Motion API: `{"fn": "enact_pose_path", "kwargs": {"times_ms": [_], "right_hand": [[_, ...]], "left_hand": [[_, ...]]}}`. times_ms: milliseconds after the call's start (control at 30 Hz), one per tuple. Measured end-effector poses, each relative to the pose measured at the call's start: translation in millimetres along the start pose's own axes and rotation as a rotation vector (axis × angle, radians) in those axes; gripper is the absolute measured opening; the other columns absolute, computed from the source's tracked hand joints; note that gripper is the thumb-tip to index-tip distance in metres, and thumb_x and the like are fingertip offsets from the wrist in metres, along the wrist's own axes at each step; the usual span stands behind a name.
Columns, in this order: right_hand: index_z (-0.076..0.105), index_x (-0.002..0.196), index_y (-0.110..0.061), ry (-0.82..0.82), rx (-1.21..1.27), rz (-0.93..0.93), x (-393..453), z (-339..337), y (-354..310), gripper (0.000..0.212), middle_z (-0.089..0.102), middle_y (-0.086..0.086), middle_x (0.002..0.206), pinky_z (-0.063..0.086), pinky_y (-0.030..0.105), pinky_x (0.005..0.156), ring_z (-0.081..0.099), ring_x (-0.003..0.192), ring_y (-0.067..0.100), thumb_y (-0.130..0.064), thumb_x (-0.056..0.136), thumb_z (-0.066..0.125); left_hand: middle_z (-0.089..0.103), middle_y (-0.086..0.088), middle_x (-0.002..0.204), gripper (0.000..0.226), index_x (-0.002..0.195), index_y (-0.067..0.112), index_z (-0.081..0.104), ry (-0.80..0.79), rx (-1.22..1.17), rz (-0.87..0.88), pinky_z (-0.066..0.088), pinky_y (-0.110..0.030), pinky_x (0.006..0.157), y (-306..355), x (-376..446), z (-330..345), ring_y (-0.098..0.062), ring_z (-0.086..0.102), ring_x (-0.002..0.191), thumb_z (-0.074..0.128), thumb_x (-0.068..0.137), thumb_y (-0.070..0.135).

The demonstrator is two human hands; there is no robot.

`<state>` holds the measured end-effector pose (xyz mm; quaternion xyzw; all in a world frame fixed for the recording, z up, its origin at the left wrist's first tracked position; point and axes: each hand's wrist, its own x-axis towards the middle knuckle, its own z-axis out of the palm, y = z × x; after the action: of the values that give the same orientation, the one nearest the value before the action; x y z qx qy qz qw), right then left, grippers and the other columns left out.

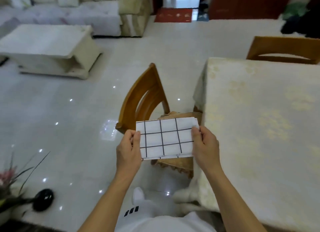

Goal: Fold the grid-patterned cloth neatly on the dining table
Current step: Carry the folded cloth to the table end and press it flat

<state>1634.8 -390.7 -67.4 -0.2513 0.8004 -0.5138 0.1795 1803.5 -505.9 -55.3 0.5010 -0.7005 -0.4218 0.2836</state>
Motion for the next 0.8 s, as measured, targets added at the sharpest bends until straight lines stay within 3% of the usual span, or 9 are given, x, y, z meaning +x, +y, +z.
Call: {"fn": "enact_pose_path", "kwargs": {"times_ms": [67,133,200,300,400,467,600,700,800], "right_hand": [[0.059,0.082,-0.02,-0.063,-0.016,-0.029,-2,25,-9,0.028,0.063,-0.002,0.074,0.049,0.038,0.061,0.059,0.071,0.014,-0.033,0.103,0.046],[0.057,0.078,-0.021,-0.116,-0.028,-0.069,-6,49,-21,0.03,0.06,-0.003,0.071,0.045,0.035,0.057,0.056,0.068,0.015,-0.033,0.103,0.045],[0.055,0.076,-0.025,-0.169,-0.04,-0.097,-12,73,-36,0.03,0.057,-0.006,0.07,0.037,0.026,0.057,0.052,0.065,0.011,-0.032,0.103,0.045],[0.056,0.077,-0.026,-0.215,-0.066,-0.131,-20,114,-54,0.03,0.059,-0.007,0.073,0.037,0.026,0.061,0.052,0.067,0.008,-0.032,0.103,0.045],[0.063,0.086,-0.021,-0.287,-0.073,-0.139,-31,161,-76,0.031,0.064,-0.002,0.078,0.044,0.025,0.063,0.056,0.071,0.009,-0.037,0.103,0.043],[0.061,0.084,-0.013,-0.337,-0.05,-0.149,-39,190,-94,0.035,0.06,0.003,0.074,0.04,0.017,0.057,0.052,0.066,0.01,-0.036,0.103,0.043],[0.056,0.077,-0.004,-0.343,-0.095,-0.225,-53,247,-128,0.041,0.056,0.013,0.067,0.037,0.023,0.057,0.048,0.062,0.02,-0.032,0.103,0.044],[0.052,0.073,-0.009,-0.35,-0.103,-0.216,-59,291,-144,0.04,0.052,0.004,0.062,0.038,0.04,0.059,0.046,0.059,0.017,-0.035,0.102,0.045],[0.049,0.071,-0.012,-0.349,-0.09,-0.233,-63,326,-158,0.041,0.049,0.0,0.06,0.036,0.038,0.056,0.045,0.058,0.015,-0.037,0.102,0.045]], "left_hand": [[0.054,0.007,0.07,0.022,0.09,0.011,0.053,0.073,-0.019,-0.027,0.045,-0.01,0.05,-8,-2,-22,0.004,0.06,0.063,0.044,0.103,0.026],[0.045,0.01,0.063,0.022,0.086,0.009,0.052,0.134,-0.029,-0.056,0.04,-0.009,0.048,-20,-2,-45,0.008,0.052,0.055,0.045,0.103,0.021],[0.045,0.011,0.061,0.023,0.085,0.011,0.054,0.188,-0.033,-0.077,0.043,-0.015,0.049,-34,1,-68,0.005,0.051,0.054,0.046,0.103,0.023],[0.051,0.017,0.055,0.024,0.082,0.017,0.053,0.251,-0.059,-0.133,0.052,-0.044,0.052,-61,7,-107,0.0,0.048,0.052,0.046,0.103,0.027],[0.046,0.017,0.053,0.027,0.08,0.018,0.052,0.303,-0.059,-0.154,0.051,-0.052,0.056,-83,14,-150,-0.006,0.039,0.05,0.046,0.103,0.03],[0.042,0.012,0.053,0.029,0.08,0.016,0.053,0.331,-0.058,-0.16,0.048,-0.044,0.054,-99,21,-178,-0.007,0.035,0.051,0.045,0.103,0.032],[0.041,0.004,0.059,0.03,0.08,0.015,0.053,0.366,-0.051,-0.136,0.034,-0.02,0.05,-125,38,-235,-0.007,0.037,0.053,0.043,0.103,0.031],[0.042,0.003,0.059,0.029,0.081,0.014,0.054,0.381,-0.047,-0.142,0.034,-0.023,0.049,-147,54,-272,-0.007,0.038,0.052,0.044,0.103,0.031],[0.04,0.004,0.058,0.029,0.08,0.015,0.053,0.387,-0.049,-0.142,0.032,-0.021,0.047,-160,69,-303,-0.007,0.037,0.05,0.044,0.103,0.03]]}}
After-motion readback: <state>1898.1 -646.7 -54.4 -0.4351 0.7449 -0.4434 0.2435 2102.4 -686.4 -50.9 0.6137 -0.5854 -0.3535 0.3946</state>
